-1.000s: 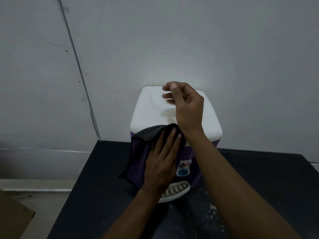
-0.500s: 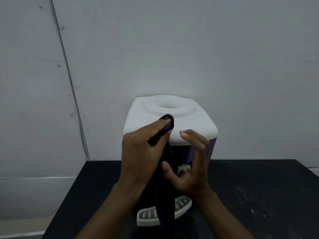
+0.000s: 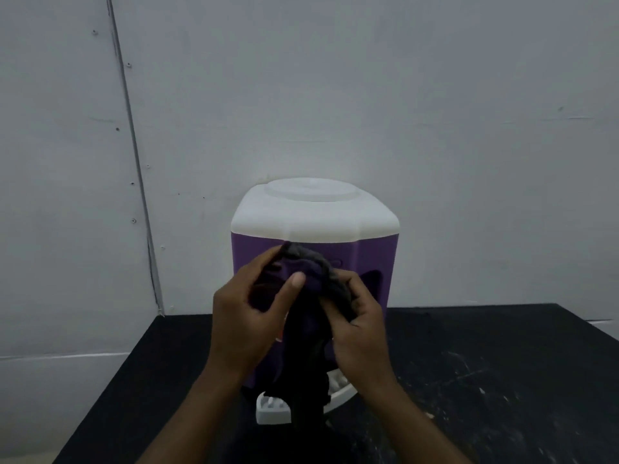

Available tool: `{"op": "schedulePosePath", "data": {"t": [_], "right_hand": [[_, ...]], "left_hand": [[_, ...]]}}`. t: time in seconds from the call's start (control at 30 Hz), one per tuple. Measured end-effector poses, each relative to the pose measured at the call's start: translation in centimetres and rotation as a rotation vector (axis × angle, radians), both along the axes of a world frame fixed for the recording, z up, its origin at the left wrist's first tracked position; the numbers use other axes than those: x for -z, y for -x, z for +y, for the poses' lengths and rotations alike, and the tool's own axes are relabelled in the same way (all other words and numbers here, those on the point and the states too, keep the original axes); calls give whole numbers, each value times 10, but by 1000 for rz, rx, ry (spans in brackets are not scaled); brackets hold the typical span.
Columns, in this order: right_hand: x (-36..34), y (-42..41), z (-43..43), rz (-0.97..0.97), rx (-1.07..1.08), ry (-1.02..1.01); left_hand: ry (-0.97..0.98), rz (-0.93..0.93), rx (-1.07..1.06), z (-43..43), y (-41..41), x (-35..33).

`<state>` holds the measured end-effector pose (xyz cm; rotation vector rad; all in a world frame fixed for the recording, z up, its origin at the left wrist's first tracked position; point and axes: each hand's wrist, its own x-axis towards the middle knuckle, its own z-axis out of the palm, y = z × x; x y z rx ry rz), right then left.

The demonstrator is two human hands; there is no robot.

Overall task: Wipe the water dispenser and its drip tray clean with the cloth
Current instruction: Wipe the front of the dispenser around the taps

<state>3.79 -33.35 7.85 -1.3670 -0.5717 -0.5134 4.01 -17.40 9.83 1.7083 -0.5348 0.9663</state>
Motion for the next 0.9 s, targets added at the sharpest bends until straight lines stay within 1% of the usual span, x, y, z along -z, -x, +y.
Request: {"op": "schedulePosePath", "data": {"t": [0.1, 0.17, 0.27, 0.33, 0.43, 0.5, 0.6, 0.73, 0.83, 0.9], "right_hand": [[1, 6, -3, 157, 9, -132], [0, 6, -6, 216, 30, -161], [-3, 7, -9, 146, 64, -154], [-5, 7, -10, 39, 120, -113], [-12, 1, -14, -82, 213, -6], [-16, -7, -19, -123, 266, 116], [-20, -20, -29, -221, 367, 283], [-25, -41, -30, -440, 595, 469], [-30, -58, -22, -554, 666, 647], [-32, -67, -14, -596, 721, 713]], "left_hand": [[-69, 51, -37, 13, 6, 54], [-183, 94, -63, 22, 7, 91], [-390, 182, -134, 30, 4, 138], [-448, 254, -172, 30, 1, 161], [-520, 337, -201, 28, -4, 184], [-553, 380, -216, 29, -10, 194], [-531, 427, -214, 30, -21, 198], [-513, 434, -184, 35, -33, 198], [-509, 455, -166, 38, -39, 198], [-502, 462, -140, 38, -41, 198]]}}
